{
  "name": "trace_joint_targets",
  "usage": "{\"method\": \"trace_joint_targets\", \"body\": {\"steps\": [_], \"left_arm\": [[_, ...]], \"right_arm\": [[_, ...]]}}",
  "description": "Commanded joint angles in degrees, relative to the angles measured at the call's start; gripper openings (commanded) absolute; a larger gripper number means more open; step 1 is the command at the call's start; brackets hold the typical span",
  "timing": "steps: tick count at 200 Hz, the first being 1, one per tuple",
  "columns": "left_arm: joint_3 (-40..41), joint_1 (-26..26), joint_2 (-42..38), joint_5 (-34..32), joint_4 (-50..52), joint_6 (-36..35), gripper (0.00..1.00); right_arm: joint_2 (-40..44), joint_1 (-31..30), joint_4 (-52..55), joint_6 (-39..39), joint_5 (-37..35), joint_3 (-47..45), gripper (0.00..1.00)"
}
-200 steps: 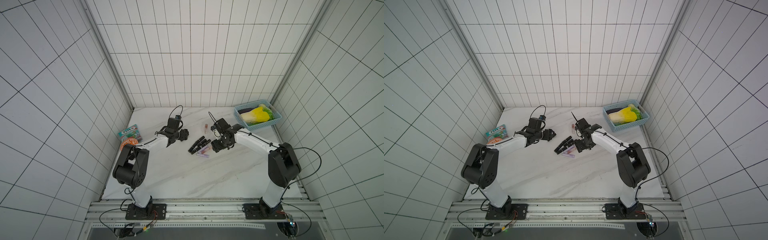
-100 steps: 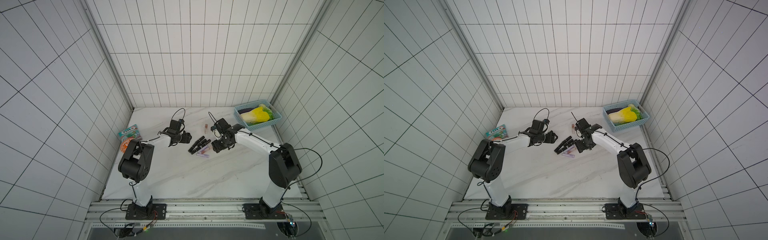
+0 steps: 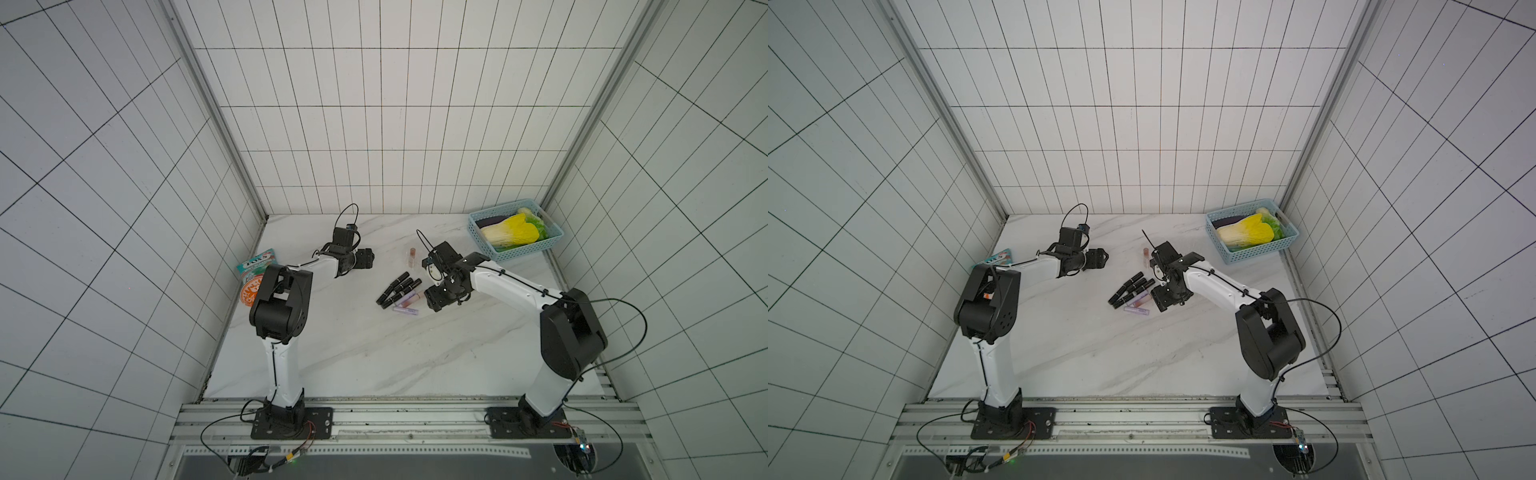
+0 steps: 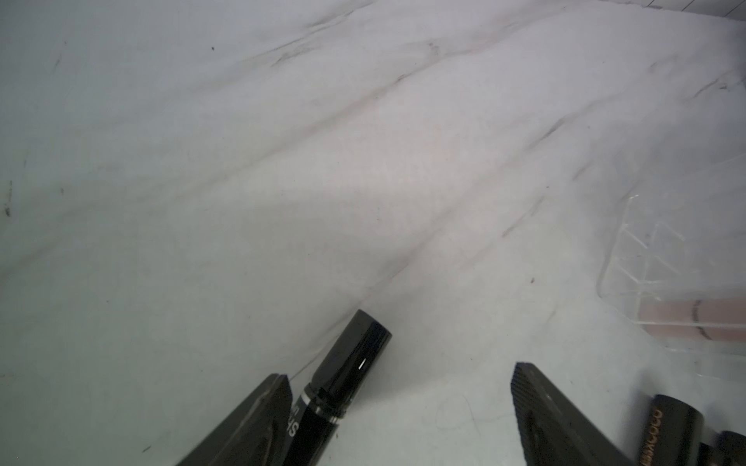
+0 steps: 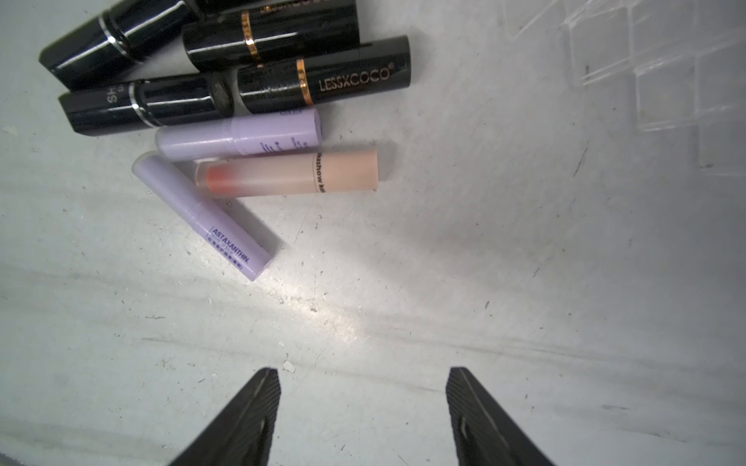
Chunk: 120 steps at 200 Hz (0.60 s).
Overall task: Arrange the lipsticks in the organizer
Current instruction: Adjust the lipstick at the center of the board.
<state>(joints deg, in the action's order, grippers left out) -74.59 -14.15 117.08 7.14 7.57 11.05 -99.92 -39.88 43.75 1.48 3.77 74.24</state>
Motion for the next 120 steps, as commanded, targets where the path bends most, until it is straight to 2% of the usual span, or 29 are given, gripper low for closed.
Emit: {"method": "trace_joint_targets", "body": {"steps": [1, 46, 120], "left_arm": [[-3.66, 0.93, 2.38, 2.17, 1.05, 0.29, 0.84], [-3.81, 0.76, 3.33, 4.19, 1.98, 0.55, 0.84], [-4.38, -0.92, 4.15, 3.23, 3.24, -0.41, 0.84]], "right_arm": [[1.21, -1.0, 1.03, -0.78, -0.38, -0.84, 0.69], [1.87, -1.87, 1.57, -0.69, -1.13, -0.86, 0.69], [2.55, -1.92, 2.31, -0.51, -3.02, -0.33, 0.69]]}}
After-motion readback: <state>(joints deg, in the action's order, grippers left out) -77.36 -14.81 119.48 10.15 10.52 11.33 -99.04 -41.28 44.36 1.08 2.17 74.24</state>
